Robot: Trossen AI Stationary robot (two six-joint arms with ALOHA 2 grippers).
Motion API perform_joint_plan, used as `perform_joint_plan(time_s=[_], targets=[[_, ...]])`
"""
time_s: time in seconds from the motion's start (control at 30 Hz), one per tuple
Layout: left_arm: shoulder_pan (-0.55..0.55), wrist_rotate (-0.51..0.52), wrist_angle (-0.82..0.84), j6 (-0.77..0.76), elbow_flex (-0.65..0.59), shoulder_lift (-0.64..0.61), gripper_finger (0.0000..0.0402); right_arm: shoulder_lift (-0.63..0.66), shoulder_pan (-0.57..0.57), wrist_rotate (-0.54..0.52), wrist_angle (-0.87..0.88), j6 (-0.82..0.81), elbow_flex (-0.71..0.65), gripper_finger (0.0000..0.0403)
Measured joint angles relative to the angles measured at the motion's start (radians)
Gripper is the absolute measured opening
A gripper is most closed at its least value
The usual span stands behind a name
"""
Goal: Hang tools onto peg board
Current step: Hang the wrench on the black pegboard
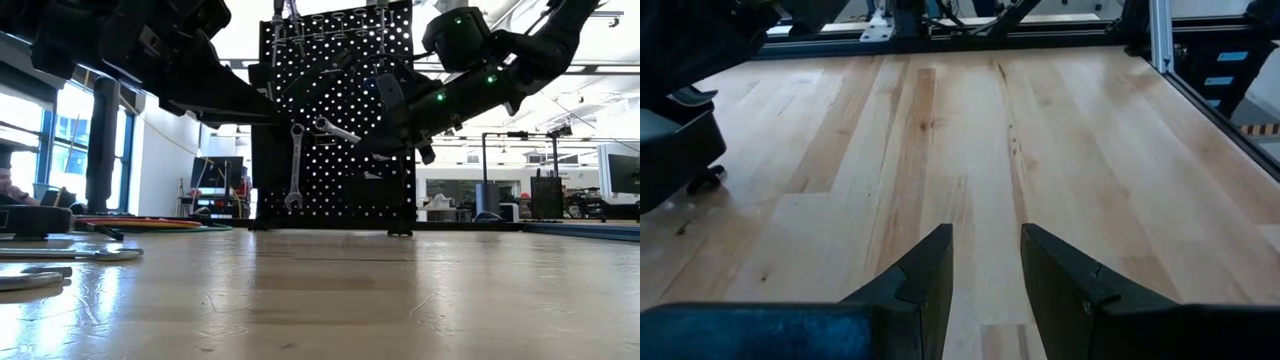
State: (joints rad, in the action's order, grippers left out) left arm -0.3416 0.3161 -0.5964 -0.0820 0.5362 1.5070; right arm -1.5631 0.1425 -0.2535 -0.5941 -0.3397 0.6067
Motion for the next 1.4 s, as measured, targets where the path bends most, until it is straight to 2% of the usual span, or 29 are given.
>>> perform_joint_plan(time_s=[0.47,0.83,1.0,1.3,1.4], targets=[[0.0,0.0,0.0,-0.03,0.0,0.0,0.0113,0.0,-0.003,0.073,0.026,-0.027,0.001,0.0024],[-0.014,0.0,0.0,-0.048,0.0,0.0,0.0113,-0.001,-0.021,0.047,0.046,-0.046,0.001,0.0113],[-0.021,0.0,0.007,-0.048,0.0,0.0,0.0113,-0.001,-0.022,0.068,0.045,-0.053,0.001,0.013],[-0.049,-0.002,0.227,-0.122,0.0,-0.001,0.0113,-0.001,-0.072,0.073,0.045,-0.023,0.001,0.0131],[-0.066,-0.041,0.315,-0.174,0.0,-0.001,0.0113,-0.001,-0.094,0.072,0.047,-0.022,0.001,0.0131]])
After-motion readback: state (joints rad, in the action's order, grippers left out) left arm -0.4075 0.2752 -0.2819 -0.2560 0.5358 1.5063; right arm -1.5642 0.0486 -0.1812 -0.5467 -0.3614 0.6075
